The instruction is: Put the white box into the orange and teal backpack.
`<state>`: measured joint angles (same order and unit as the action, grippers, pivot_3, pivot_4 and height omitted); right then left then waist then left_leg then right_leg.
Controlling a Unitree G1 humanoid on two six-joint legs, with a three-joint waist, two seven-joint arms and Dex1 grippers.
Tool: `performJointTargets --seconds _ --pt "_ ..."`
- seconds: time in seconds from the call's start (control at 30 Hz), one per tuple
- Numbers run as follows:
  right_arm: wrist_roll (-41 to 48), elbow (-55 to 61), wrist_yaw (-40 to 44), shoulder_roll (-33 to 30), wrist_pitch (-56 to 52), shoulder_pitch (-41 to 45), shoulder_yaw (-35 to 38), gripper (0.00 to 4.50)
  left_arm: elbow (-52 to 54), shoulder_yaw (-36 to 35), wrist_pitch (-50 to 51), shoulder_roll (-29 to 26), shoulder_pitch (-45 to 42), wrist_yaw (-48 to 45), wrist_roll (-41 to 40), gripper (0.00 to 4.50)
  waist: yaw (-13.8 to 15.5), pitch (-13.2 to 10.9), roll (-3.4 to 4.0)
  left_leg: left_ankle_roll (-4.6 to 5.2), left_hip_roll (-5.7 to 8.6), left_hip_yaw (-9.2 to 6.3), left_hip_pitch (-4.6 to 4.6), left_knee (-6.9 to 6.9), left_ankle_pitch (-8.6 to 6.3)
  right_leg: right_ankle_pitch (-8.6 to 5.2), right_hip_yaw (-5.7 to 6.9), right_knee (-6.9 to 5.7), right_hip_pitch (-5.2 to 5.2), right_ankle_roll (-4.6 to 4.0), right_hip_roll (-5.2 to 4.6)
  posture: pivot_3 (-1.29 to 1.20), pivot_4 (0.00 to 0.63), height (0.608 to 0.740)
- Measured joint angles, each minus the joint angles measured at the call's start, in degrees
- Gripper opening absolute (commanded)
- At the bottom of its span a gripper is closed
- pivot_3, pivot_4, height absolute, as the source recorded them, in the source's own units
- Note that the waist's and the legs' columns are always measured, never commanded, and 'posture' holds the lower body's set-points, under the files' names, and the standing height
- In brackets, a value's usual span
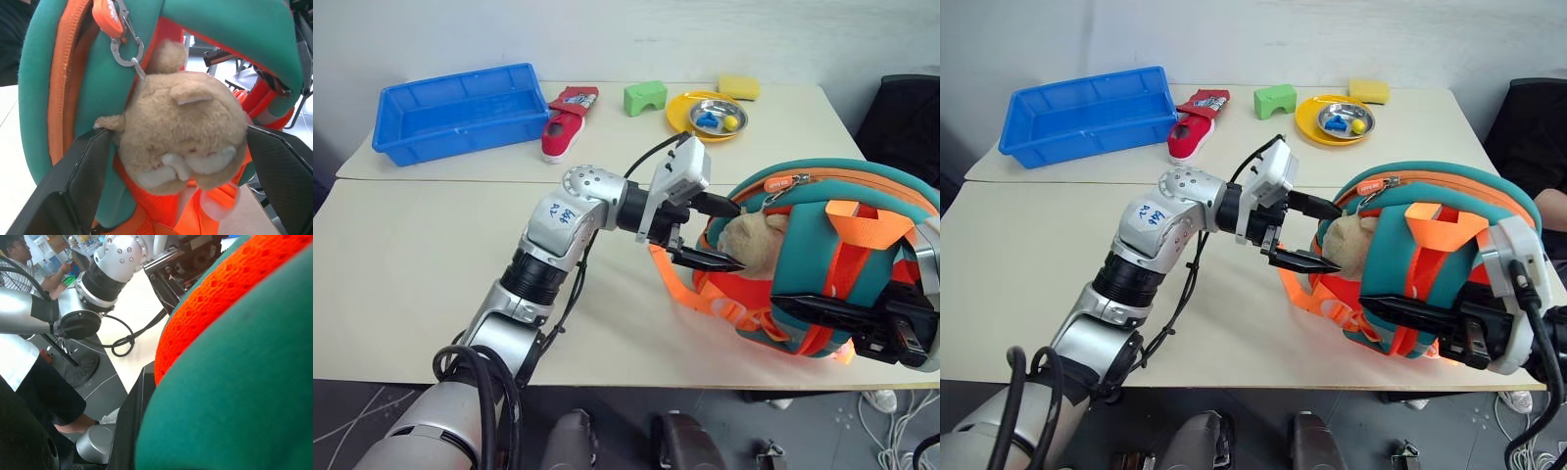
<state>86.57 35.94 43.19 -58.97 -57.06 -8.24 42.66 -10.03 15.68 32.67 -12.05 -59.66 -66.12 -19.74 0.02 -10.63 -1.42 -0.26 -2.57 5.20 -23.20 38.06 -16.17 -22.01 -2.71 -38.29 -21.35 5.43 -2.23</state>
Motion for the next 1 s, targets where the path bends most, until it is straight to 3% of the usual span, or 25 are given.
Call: performJointTargets --seconds 0.27,0.4,0.53,0.73,0.87,1.0 --pt "0.6 0.0 -1.0 0.0 0.8 -1.4 0.1 0.0 -0.5 0.0 0.9 0.4 0.1 0.4 -0.4 1.52 -0.1 0.0 0.0 0.0 0.0 0.0 0.0 0.0 0.0 0.0 0.0 0.0 0.0 0.0 0.01 0.0 0.15 0.74" --pt "0.7 0.1 -1.1 0.0 0.8 -1.7 0.2 0.0 -0.6 -0.2 1.1 0.8 0.0 0.4 -1.0 0.63 -0.1 0.0 0.0 0.0 0.0 0.0 0.0 0.0 0.0 0.0 0.0 0.0 0.0 0.0 0.01 0.0 0.15 0.74" --pt "0.5 0.1 -0.9 0.0 0.8 -2.6 0.8 0.0 -1.0 -0.8 -0.2 -0.3 0.0 0.3 -1.0 0.47 -0.1 0.0 0.0 0.0 0.0 0.0 0.0 0.0 0.0 0.0 0.0 0.0 0.0 0.0 0.02 0.0 0.15 0.74" --pt "-1.3 -0.2 1.1 0.3 0.8 -5.9 3.0 0.0 -3.8 -5.6 -2.9 -10.5 -1.9 -5.8 -2.1 0.47 -0.4 0.0 0.01 -0.04 -0.1 0.02 0.02 -0.07 0.01 0.0 -0.06 -0.03 -0.09 -0.01 0.15 0.0 0.15 0.74" --pt "-2.3 -0.1 2.9 1.4 0.8 -8.5 5.0 0.0 -11.9 -5.7 -10.1 -18.4 -3.0 -10.6 1.3 0.47 -0.3 0.0 0.01 -0.03 -0.06 0.07 0.02 -0.06 0.01 0.0 -0.1 -0.01 -0.09 -0.01 0.13 0.0 0.15 0.74" --pt "-3.5 -0.2 4.2 1.8 1.0 -9.9 5.6 0.0 -15.6 -3.1 -15.7 -20.1 0.8 -13.3 5.2 0.47 -0.1 0.0 0.01 -0.02 -0.05 0.07 0.01 -0.05 -0.01 0.0 -0.09 -0.01 -0.08 -0.01 0.06 0.0 0.15 0.74"
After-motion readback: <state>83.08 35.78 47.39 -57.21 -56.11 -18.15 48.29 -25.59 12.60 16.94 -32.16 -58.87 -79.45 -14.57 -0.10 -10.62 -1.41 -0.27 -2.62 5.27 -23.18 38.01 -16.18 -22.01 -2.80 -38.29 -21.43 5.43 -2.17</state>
